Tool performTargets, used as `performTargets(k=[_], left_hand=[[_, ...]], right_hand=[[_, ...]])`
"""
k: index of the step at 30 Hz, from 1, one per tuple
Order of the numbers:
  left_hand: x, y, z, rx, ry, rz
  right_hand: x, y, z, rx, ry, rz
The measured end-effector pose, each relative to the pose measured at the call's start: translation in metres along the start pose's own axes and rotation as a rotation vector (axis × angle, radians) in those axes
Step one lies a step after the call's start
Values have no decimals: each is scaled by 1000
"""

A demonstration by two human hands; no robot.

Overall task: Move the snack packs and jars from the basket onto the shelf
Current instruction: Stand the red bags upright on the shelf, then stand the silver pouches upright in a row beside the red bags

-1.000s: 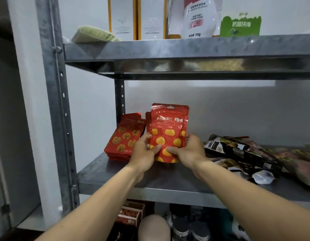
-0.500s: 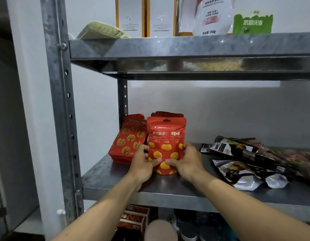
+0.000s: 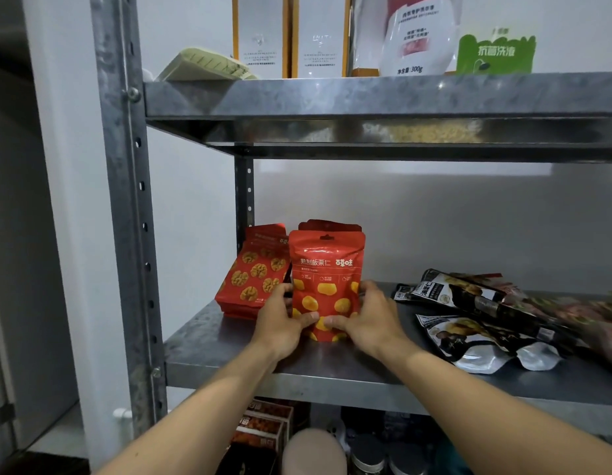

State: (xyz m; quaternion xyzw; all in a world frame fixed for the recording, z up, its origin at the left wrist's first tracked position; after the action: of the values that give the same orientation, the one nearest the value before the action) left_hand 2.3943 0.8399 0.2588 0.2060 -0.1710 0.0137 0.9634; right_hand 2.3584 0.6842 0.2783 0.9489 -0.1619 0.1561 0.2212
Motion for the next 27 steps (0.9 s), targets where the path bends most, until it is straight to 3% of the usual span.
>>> performTargets(k=[8,14,18,27], left_hand=[[-17,14,19,53,-94,65],[-38,14,41,267,-122,162],[-51,13,50,369,-111,206],[-69,-55,101,303,-165,202]], right_hand=[[-19,33,-9,-194,4,-13],[-35,54,-15,-318,-19,4],[-41,70,-17,-325,3,-6],[-42,145,3,-256,79,-66]])
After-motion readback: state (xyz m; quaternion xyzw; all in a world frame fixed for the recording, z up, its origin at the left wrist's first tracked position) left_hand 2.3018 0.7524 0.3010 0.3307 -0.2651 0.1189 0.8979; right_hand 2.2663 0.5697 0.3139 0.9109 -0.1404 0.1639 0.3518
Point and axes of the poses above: each hand's wrist, its own x-axis towards the middle knuckle, its own y-axis out of the back of the hand, z = x × y, the point moved 4 cm from there along x, towards the middle knuckle, and after that the axes turned 10 degrees about x, right-handed, at the moved point
